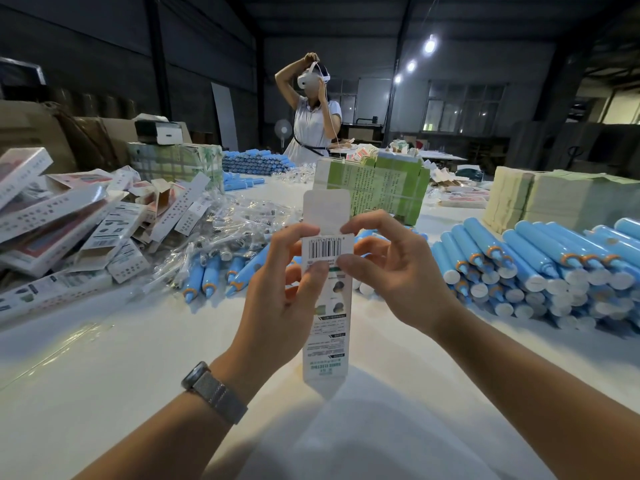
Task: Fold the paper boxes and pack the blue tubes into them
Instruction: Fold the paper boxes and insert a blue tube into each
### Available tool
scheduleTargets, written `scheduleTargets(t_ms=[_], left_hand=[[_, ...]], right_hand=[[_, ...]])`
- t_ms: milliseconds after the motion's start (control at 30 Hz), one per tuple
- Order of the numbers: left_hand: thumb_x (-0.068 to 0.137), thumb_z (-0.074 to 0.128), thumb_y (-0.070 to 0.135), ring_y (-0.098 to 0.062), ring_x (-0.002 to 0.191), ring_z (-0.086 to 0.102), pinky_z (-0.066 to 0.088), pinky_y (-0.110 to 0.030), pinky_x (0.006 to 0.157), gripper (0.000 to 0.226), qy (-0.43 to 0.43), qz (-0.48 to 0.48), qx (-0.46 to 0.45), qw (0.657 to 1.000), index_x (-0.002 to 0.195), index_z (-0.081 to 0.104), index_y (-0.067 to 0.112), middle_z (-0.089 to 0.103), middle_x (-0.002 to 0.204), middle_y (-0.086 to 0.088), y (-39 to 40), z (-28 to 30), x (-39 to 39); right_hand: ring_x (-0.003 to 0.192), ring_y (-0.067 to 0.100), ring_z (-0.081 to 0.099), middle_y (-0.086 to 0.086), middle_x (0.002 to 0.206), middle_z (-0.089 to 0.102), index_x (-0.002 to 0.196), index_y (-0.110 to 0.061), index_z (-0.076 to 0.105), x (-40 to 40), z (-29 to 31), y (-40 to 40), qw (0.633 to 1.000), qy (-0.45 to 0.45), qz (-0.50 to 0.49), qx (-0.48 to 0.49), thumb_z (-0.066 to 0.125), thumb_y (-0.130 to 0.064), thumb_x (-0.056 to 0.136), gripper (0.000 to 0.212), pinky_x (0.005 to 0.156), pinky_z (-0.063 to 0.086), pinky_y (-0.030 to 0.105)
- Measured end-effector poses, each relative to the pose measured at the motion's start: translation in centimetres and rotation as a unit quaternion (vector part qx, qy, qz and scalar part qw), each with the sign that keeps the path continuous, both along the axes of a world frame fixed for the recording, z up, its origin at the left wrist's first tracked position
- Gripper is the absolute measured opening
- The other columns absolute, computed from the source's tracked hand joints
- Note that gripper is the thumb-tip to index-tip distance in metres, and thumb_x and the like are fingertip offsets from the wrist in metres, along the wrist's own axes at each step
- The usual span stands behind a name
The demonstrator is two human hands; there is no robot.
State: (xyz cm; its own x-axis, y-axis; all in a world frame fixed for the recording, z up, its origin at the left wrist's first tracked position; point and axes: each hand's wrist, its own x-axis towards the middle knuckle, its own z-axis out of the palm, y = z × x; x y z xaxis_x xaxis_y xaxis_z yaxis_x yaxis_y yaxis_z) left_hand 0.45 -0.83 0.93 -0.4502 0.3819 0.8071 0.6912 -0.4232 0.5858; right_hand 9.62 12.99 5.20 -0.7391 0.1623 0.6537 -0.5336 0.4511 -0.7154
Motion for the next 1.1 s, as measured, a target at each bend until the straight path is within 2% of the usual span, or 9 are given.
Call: scheduleTargets(t_ms=[167,333,533,600,667,767,900,1033,1100], left_hand=[[0.094,0.052,0.032,-0.013,0.079,0.069,0.059,-0.037,0.064,0.029,0.012,-0.004,-0.004,1.000,0.113,0.046,0.053,0.067,0.105,0.013,0.0,0.1,0.3],[0.093,0.054,0.029,-0.013,0.083,0.070,0.058,-0.030,0.064,0.028,0.002,-0.022,0.006,1.000,0.113,0.049,0.048,0.067,0.105,0.009,-0.1,0.3,0.1],[0.092,0.057,0.031,-0.013,0.086,0.071,0.058,-0.032,0.063,0.026,-0.018,-0.026,0.005,0.999,0.116,0.050,0.039,0.068,0.104,0.004,-0.3,0.2,-0.1],[0.091,0.058,0.033,-0.013,0.089,0.071,0.058,-0.030,0.065,0.028,-0.014,-0.022,0.005,1.000,0.118,0.048,0.038,0.068,0.106,0.006,-0.2,0.2,0.0],[0.089,0.060,0.034,-0.017,0.086,0.072,0.060,-0.033,0.065,0.036,-0.030,-0.026,0.005,0.999,0.117,0.043,0.049,0.068,0.106,0.003,-0.2,0.2,0.2],[0.086,0.062,0.032,-0.022,0.081,0.072,0.062,-0.039,0.067,0.046,-0.049,-0.036,0.009,0.998,0.118,0.038,0.057,0.069,0.104,-0.001,-0.3,0.3,0.2],[0.091,0.057,0.033,-0.008,0.089,0.069,0.058,-0.025,0.065,0.032,0.012,0.011,0.003,1.000,0.118,0.045,0.045,0.066,0.102,0.017,-0.3,0.3,0.2],[0.089,0.059,0.038,-0.013,0.082,0.070,0.060,-0.044,0.062,0.035,0.026,0.043,-0.005,0.999,0.110,0.043,0.060,0.064,0.101,0.020,-0.4,0.3,0.2],[0.088,0.060,0.037,-0.012,0.081,0.069,0.060,-0.045,0.062,0.036,0.037,0.045,0.001,0.998,0.108,0.043,0.061,0.063,0.099,0.020,-0.4,0.3,0.2]], right_hand=[[0.090,0.020,0.061,-0.003,0.106,0.058,0.091,-0.027,0.061,0.2,0.3,0.1,0.999,0.018,-0.006,0.035,0.072,-0.010,0.080,0.023,0.073,0.053,0.038],[0.106,0.017,0.063,-0.022,0.120,0.059,0.090,-0.023,0.066,0.3,0.8,0.1,0.997,0.054,-0.017,0.056,0.076,-0.007,0.077,0.023,0.075,0.050,0.022],[0.096,0.018,0.064,0.002,0.108,0.066,0.087,-0.022,0.065,0.2,0.8,-0.2,0.993,0.089,-0.046,0.055,0.079,-0.009,0.073,0.024,0.075,0.050,0.029],[0.096,0.017,0.065,-0.001,0.102,0.068,0.093,-0.026,0.061,0.3,0.9,-0.4,0.990,0.101,-0.057,0.077,0.079,-0.010,0.075,0.030,0.074,0.051,0.031],[0.096,0.017,0.066,-0.006,0.099,0.069,0.102,-0.029,0.058,0.5,1.0,-0.6,0.986,0.111,-0.072,0.106,0.078,-0.012,0.077,0.037,0.073,0.052,0.030],[0.094,0.013,0.065,-0.005,0.099,0.068,0.104,-0.025,0.065,0.5,1.0,-0.8,0.982,0.109,-0.079,0.134,0.075,-0.010,0.081,0.030,0.073,0.052,0.028],[0.092,0.015,0.063,0.003,0.099,0.066,0.100,-0.013,0.070,0.6,1.1,-0.8,0.974,0.117,-0.078,0.176,0.071,-0.006,0.083,0.018,0.072,0.052,0.031],[0.091,0.018,0.064,0.004,0.096,0.065,0.095,-0.014,0.071,0.8,1.4,-1.0,0.983,0.111,-0.047,0.140,0.067,-0.005,0.086,0.013,0.072,0.054,0.042],[0.088,0.021,0.064,0.005,0.092,0.063,0.091,-0.013,0.072,0.8,1.4,-1.2,0.987,0.106,-0.027,0.115,0.068,-0.005,0.085,0.010,0.070,0.053,0.046]])
